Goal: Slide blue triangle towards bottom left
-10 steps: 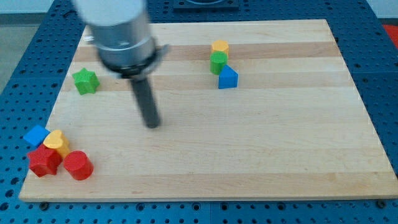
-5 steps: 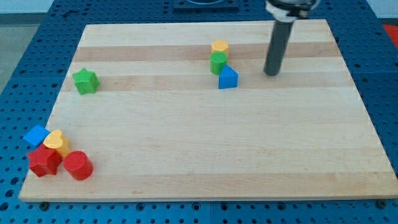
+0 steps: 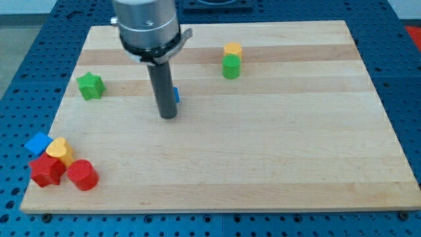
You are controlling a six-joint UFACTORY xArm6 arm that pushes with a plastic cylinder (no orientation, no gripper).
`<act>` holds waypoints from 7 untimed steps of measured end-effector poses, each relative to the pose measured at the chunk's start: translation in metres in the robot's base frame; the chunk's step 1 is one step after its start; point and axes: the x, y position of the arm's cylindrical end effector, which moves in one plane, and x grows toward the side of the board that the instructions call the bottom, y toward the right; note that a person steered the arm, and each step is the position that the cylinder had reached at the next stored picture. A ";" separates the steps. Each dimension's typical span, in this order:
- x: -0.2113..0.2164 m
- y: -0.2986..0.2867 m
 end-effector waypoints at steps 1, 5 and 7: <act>-0.003 0.020; -0.065 0.018; 0.002 -0.023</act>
